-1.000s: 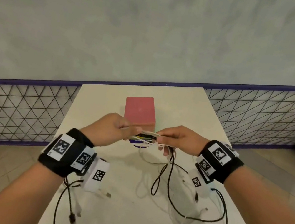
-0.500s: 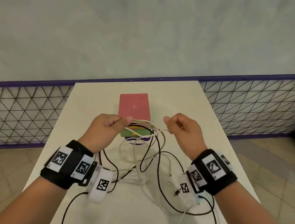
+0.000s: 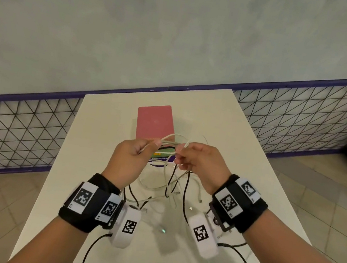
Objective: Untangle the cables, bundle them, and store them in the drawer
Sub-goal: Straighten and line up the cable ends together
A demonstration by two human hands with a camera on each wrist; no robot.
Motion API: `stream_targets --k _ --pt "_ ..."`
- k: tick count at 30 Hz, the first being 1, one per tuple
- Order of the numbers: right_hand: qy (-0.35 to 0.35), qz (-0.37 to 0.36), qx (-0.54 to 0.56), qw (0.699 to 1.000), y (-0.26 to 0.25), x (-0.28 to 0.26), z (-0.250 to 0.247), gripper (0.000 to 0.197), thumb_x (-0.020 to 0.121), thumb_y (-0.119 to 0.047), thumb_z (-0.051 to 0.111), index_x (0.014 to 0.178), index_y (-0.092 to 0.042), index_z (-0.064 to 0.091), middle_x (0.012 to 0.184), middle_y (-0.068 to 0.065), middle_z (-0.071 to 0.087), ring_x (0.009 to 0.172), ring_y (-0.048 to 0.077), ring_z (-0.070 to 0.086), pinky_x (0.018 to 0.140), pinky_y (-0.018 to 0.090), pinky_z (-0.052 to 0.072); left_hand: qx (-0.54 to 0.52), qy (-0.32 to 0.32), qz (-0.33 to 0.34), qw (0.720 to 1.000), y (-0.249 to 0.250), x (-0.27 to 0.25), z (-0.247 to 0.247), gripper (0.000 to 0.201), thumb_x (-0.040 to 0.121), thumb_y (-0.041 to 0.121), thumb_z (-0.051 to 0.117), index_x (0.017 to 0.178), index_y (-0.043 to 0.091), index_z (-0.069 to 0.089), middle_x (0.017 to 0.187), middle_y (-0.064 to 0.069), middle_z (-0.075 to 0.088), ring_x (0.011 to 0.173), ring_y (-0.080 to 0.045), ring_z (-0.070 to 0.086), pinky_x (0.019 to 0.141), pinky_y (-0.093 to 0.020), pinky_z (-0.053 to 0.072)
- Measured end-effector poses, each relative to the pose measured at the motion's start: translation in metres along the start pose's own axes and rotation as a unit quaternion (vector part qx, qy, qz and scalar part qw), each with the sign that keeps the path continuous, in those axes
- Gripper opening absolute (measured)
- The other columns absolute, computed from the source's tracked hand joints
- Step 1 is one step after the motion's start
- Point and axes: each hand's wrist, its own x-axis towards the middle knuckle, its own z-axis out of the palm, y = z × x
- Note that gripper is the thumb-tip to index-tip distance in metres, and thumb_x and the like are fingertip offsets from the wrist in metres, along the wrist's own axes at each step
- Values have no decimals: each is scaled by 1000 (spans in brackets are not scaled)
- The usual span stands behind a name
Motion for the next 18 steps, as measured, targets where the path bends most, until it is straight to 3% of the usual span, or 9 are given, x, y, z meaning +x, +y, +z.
stream_targets --k 2,4,6,8,9,11,13,16,18 --pt "8 5 45 999 -3 2 -2 8 82 0 64 75 -2 63 75 13 64 64 23 63 61 28 53 8 -9 6 1000 2 -4 2 39 95 28 55 62 8 61 41 8 28 43 -7 29 47 -16 23" --pt "-3 16 88 996 -3 3 -7 4 84 -3 64 80 -3 64 75 12 67 67 23 67 63 27 56 8 -1 14 1000 6 -8 2 15 96 22 54 82 21 52 35 11 35 40 -3 36 46 -12 27" --pt "-14 35 117 992 -2 3 -12 7 86 -10 63 84 -4 65 76 11 69 69 21 68 64 25 57 -8 14 9 1000 8 -10 0 22 96 16 55 81 2 46 36 14 48 39 3 41 47 -9 30" --pt "-23 68 138 988 -2 2 -14 10 88 -15 62 81 -7 64 75 7 66 68 17 65 62 23 55 -25 16 -5 1000 8 -12 -2 35 95 15 55 76 -9 38 54 10 60 38 7 42 47 -7 30" --pt "-29 78 155 984 -2 2 -13 11 89 -15 60 82 -8 64 77 6 65 70 16 63 63 23 54 -30 10 -9 999 10 -13 -3 34 95 15 55 77 -7 38 54 10 60 38 7 42 47 -7 30" --pt "-38 66 176 981 -2 2 -11 11 91 -14 55 87 -7 63 87 7 63 73 17 62 66 26 54 -34 -6 -12 999 12 -13 -2 21 96 18 54 78 12 44 36 11 47 37 5 41 46 -8 29" --pt "-45 23 135 990 -2 1 -8 8 91 -7 53 90 -7 61 89 8 63 73 21 63 67 30 54 -38 -5 -14 999 9 -13 -1 24 97 19 53 73 21 51 37 5 35 38 2 40 46 -9 28" --pt "-105 -13 -9 994 1 -2 -6 8 89 -6 60 96 -8 63 82 8 65 77 23 64 70 30 54 -41 16 -24 999 4 -13 0 31 96 22 54 68 11 48 34 14 38 38 -1 39 45 -10 27" --pt "-139 -15 -31 990 5 -6 -5 11 90 -11 60 99 -9 65 80 6 67 78 21 66 72 29 54 -54 23 -31 998 2 -13 2 32 96 23 55 70 7 46 34 15 40 38 0 38 45 -9 28"
